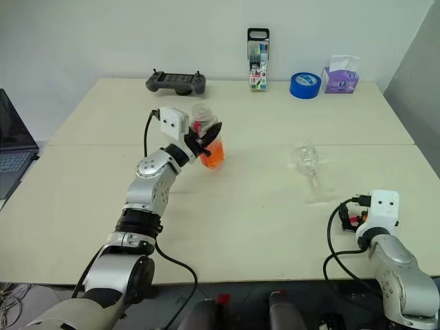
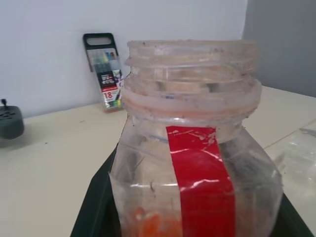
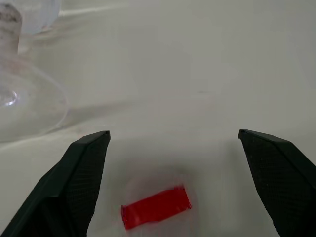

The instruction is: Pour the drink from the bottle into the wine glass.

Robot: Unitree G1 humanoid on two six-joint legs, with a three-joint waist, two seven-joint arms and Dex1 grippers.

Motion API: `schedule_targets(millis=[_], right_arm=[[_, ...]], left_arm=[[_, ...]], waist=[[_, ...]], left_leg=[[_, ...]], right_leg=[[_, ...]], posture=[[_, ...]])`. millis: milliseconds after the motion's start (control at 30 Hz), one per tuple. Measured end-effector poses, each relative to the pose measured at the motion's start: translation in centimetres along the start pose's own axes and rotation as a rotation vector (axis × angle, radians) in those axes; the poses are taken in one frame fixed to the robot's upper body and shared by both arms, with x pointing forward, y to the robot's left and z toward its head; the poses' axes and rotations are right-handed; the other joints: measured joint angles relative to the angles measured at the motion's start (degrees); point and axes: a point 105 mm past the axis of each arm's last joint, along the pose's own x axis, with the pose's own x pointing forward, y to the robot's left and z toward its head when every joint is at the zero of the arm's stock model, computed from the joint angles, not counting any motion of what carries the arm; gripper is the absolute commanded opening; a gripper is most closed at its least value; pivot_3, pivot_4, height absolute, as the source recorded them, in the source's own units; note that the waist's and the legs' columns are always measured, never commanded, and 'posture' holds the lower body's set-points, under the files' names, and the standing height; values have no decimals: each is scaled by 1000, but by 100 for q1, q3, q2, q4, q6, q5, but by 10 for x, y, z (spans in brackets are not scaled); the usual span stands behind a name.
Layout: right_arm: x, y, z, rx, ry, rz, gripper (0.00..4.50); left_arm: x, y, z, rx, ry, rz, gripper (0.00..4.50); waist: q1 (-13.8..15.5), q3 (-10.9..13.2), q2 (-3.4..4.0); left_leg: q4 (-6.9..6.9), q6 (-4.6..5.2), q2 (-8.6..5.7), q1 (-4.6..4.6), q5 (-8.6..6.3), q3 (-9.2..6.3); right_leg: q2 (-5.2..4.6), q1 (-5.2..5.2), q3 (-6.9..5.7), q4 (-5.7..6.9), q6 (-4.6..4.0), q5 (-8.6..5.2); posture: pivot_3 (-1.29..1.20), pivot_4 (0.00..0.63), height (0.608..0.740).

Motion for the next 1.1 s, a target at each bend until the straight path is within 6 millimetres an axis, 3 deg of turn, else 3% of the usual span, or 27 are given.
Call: schedule_targets(millis=[133, 200, 267, 333, 400, 567, 633, 833, 1100], right_arm=[[-15, 11, 54, -159, -142, 109, 4500], [-23, 28, 91, -243, -227, 215, 4500], [-34, 54, 126, -297, -316, 361, 4500], [-47, 93, 146, -315, -377, 570, 4500], [-61, 138, 146, -332, -380, 823, 4500], [-57, 194, 140, -282, -350, 1046, 4500], [-45, 210, 148, -146, -383, 1059, 4500], [-15, 240, 134, -153, -350, 1035, 4500], [-11, 250, 129, -189, -357, 1056, 4500]], left_arm=[[-1, 20, -1, -7, 7, 84, 1662], [-3, 36, 1, -6, 9, 145, 1662], [-6, 51, 7, 1, -5, 208, 1662], [-10, 64, 10, -1, -12, 260, 1662], [-14, 73, 7, 0, 2, 302, 1662], [-21, 82, -4, -4, 45, 346, 1662], [-25, 87, -3, 2, 36, 364, 1662], [-42, 100, -9, 7, 44, 417, 1662], [-50, 103, -15, 13, 52, 445, 1662]], waist=[[-35, 2, -3], [-64, 3, -5], [-74, 4, -7], [-70, 5, -10], [-51, 5, -10], [-16, 5, -11], [-11, 3, -15], [-2, 3, -15], [-1, 3, -15]], left_leg=[[4, 0, -6, 4, 0, 3], [0, 0, -22, 7, 0, 1], [-5, 1, -15, 7, -1, -13], [-6, 1, -6, 5, -1, -29], [-7, 1, -4, -2, -1, -44], [9, 0, 3, -35, 0, -47], [13, -1, -5, -41, 1, -46], [10, -2, -35, -44, 1, -49], [12, -12, -52, -55, 8, -108]], right_leg=[[5, 1, 0, 1, 2, 1], [8, 1, -2, 2, 2, 1], [12, 2, -18, 1, 2, 1], [18, 3, -30, 1, 1, 2], [17, 2, -37, 4, -9, 8], [-11, -15, -55, 5, -29, 20], [-26, -18, -55, 4, -27, 22], [-82, -24, -62, 4, -25, 21], [-105, -21, -123, 12, -25, 21]], posture=[[0, 150, 740], [0, 150, 740], [0, 150, 740], [0, 150, 740], [0, 150, 740], [0, 150, 740], [0, 150, 740], [0, 150, 740], [0, 150, 740]])
